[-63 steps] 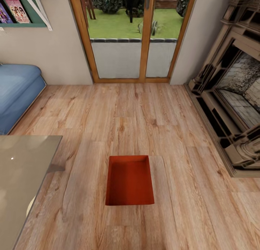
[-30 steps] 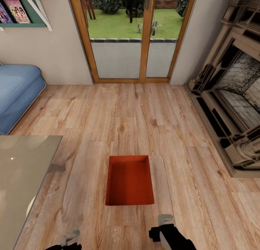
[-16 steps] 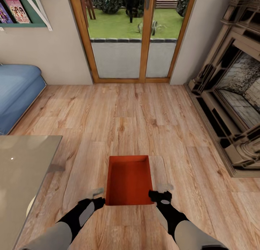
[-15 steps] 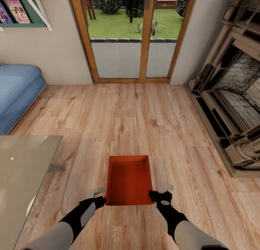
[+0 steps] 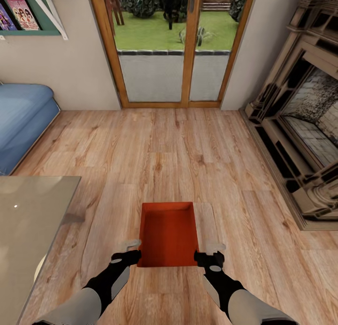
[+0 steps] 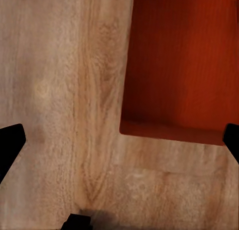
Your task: Move the two storage containers from the living room to the garage. In the garage, place one container on the floor and stack the other container on top of it (either order is fine).
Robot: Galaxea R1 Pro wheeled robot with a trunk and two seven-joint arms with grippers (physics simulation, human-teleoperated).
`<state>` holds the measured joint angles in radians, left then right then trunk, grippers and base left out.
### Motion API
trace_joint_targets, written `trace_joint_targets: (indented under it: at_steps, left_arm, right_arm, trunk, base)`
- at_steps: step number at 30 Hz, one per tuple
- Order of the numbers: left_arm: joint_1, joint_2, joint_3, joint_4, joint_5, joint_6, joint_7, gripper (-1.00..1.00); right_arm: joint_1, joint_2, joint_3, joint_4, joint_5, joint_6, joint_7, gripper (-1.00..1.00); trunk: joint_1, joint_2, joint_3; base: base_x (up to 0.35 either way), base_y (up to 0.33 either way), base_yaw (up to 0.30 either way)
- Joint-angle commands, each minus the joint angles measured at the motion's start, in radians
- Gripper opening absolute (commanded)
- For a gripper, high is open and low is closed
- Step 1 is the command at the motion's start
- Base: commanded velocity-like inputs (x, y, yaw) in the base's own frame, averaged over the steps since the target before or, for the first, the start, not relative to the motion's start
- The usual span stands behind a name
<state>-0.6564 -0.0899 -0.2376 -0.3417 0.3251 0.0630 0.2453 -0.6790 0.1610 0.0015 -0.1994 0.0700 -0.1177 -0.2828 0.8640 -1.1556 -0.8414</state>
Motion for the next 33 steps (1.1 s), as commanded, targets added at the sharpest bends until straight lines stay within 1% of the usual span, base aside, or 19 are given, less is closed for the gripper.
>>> trace_joint_targets:
  at_steps: [1, 3, 5, 7, 15, 22, 25, 28, 33]
  left_arm:
    - [-0.001, 0.001, -0.008, -0.003, -0.007, 0.005, 0.008, 1.0]
    - [-0.003, -0.003, -0.008, -0.004, -0.054, 0.002, 0.008, 1.0]
    - [-0.004, -0.004, -0.008, -0.005, -0.075, -0.003, 0.008, 1.0]
    - [-0.004, -0.006, -0.007, -0.005, -0.088, -0.007, 0.008, 1.0]
    - [-0.005, -0.007, -0.006, -0.006, -0.096, -0.012, 0.007, 1.0]
    - [-0.005, -0.01, 0.0, -0.004, -0.092, -0.038, 0.008, 1.0]
    - [-0.005, -0.009, 0.003, -0.003, -0.09, -0.06, 0.008, 1.0]
    - [-0.004, -0.008, 0.006, 0.007, -0.087, -0.107, 0.008, 1.0]
    - [-0.005, -0.008, 0.007, 0.007, -0.086, -0.126, 0.008, 1.0]
  right_arm:
    - [-0.001, 0.0, 0.002, 0.002, 0.014, -0.003, -0.005, 1.0]
    - [-0.001, 0.0, 0.008, 0.004, 0.048, -0.024, -0.003, 1.0]
    - [-0.001, 0.004, 0.01, 0.005, 0.07, -0.042, -0.004, 1.0]
    - [-0.001, 0.008, 0.006, 0.006, 0.081, -0.052, -0.009, 1.0]
    - [-0.001, 0.011, -0.005, 0.01, 0.082, -0.059, -0.007, 1.0]
    - [-0.001, 0.011, -0.006, 0.01, 0.084, -0.066, -0.006, 1.0]
    - [-0.001, 0.011, -0.005, 0.009, 0.084, -0.068, -0.006, 1.0]
    - [-0.001, 0.01, -0.002, 0.009, 0.085, -0.071, -0.006, 1.0]
    - [-0.001, 0.009, -0.001, 0.008, 0.085, -0.072, -0.006, 1.0]
  trunk:
    - [0.0, 0.0, -0.001]
    - [0.0, 0.0, -0.001]
    - [0.0, 0.0, -0.001]
    - [0.0, 0.0, -0.001]
    - [0.0, 0.0, -0.001]
    - [0.0, 0.0, -0.001]
    - [0.0, 0.0, -0.001]
    - [0.0, 0.0, -0.001]
    - [0.0, 0.0, -0.001]
  base:
    - [0.0, 0.0, 0.0]
    - [0.0, 0.0, 0.0]
    - [0.0, 0.0, 0.0]
    - [0.0, 0.0, 0.0]
    - [0.0, 0.0, 0.0]
    - [0.0, 0.0, 0.0]
    - [0.009, 0.0, 0.0]
    - [0.169, 0.0, 0.0]
    - [0.192, 0.0, 0.0]
